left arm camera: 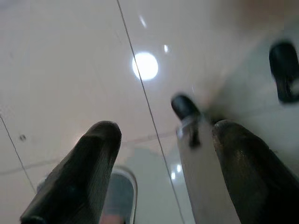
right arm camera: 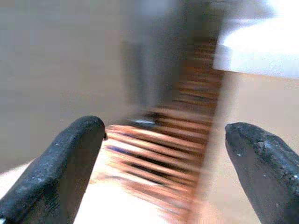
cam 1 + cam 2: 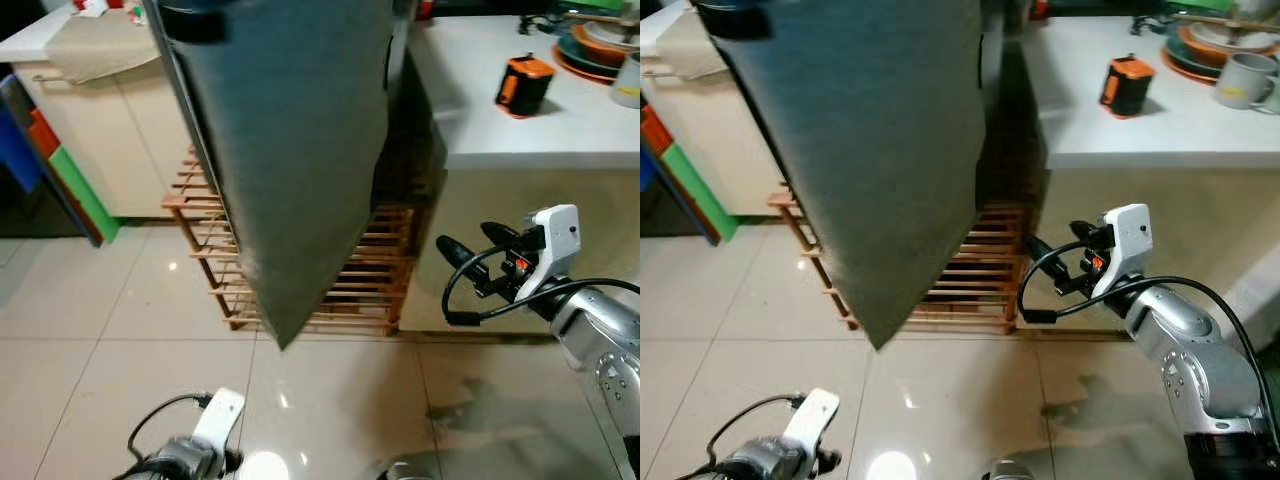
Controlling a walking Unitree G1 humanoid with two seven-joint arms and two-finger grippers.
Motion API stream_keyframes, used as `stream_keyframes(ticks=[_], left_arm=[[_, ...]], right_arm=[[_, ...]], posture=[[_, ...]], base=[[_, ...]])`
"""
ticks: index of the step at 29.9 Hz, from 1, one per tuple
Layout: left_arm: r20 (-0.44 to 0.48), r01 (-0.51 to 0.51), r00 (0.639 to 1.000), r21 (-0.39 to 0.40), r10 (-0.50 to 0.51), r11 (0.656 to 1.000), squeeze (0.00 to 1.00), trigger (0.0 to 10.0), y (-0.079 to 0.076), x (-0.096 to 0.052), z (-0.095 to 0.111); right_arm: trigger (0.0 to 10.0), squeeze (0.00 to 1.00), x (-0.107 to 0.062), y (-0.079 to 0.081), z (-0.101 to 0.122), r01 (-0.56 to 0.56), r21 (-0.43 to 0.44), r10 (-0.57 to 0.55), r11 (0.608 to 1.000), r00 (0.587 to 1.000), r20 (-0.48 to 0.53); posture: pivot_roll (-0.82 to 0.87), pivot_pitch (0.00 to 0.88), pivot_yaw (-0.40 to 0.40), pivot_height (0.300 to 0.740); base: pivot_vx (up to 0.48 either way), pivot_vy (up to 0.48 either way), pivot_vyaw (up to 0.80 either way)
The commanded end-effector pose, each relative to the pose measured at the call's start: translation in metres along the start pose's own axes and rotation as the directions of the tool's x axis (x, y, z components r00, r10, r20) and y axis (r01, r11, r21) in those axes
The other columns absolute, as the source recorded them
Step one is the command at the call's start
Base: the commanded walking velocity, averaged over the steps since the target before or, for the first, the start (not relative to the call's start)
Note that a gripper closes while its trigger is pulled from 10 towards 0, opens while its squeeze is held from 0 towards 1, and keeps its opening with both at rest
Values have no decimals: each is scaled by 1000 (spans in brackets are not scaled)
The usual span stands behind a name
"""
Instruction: Restocking fridge
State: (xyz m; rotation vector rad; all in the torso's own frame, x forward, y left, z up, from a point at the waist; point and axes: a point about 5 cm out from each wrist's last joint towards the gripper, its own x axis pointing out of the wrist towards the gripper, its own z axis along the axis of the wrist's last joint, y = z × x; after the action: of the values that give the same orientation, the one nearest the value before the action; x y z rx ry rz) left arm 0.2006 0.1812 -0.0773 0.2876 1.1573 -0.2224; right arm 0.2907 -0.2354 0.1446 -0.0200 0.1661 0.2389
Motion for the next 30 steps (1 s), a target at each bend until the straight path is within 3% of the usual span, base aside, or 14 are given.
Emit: stream_keyframes(ticks=[1,3,8,9,12,13,15,17,18,22,25,28,29,30], left_arm=[[26,-19,999,-1,19,1000,0,10000,2,0,5],[84,-38,996,-3,38,999,0,10000,4,-2,20],[346,-72,935,-14,73,997,0,10000,7,-14,87],[461,-80,883,-38,89,996,0,10000,9,-23,114],[691,-53,714,-114,117,992,0,10000,24,-44,130],[774,-54,617,-136,141,989,0,10000,27,-60,143],[870,-52,459,-175,180,983,0,10000,28,-92,164],[920,-59,324,-212,220,975,0,10000,29,-123,176],[931,-48,276,-235,239,971,0,10000,30,-135,179],[931,-63,211,-290,297,955,0,10000,37,-153,181],[950,-59,155,-266,272,962,0,10000,33,-171,187],[957,-45,156,-242,246,969,0,10000,30,-180,190],[951,-41,182,-247,250,968,0,10000,32,-177,189],[951,-41,182,-247,250,968,0,10000,32,-177,189]], right_arm=[[10000,0,0,-12,-2,110,-25,-110,994,994,8],[10000,0,1,-16,-5,181,-40,-181,983,983,21],[10000,0,7,-8,-17,258,-32,-257,966,965,45],[10000,0,9,-4,-21,282,-33,-279,959,958,57],[10000,0,10,3,-22,285,-42,-280,958,955,93],[10000,0,10,5,-21,283,-54,-276,958,955,110],[10000,0,10,9,-19,290,-57,-280,955,950,141],[10000,0,10,12,-20,300,-41,-289,953,943,163],[10000,0,11,15,-25,305,-32,-296,952,941,162],[10000,0,12,25,-38,327,-1,-324,945,935,148],[10000,0,14,33,-34,298,-3,-292,955,939,182],[10000,0,14,35,-25,297,-20,-284,955,928,240],[10000,0,14,35,-22,299,-27,-281,954,923,262],[10000,0,14,35,-22,299,-27,-281,954,923,262]], posture=[[-211,0,63,736],[-209,0,62,736],[-181,0,51,736],[-163,0,35,736],[-157,0,27,736],[-156,0,21,736],[-152,0,14,736],[-134,0,5,736],[-118,0,-5,736],[-77,0,-24,736],[-67,0,-22,736],[-79,0,0,736],[-96,0,28,736],[-96,0,28,736]], base=[[0,0,0],[0,0,0],[0,0,0],[0,0,0],[0,0,0],[0,0,0],[0,0,0],[0,0,0],[0,0,0],[0,0,0],[99,0,0],[442,0,0],[450,0,0],[450,0,0]])
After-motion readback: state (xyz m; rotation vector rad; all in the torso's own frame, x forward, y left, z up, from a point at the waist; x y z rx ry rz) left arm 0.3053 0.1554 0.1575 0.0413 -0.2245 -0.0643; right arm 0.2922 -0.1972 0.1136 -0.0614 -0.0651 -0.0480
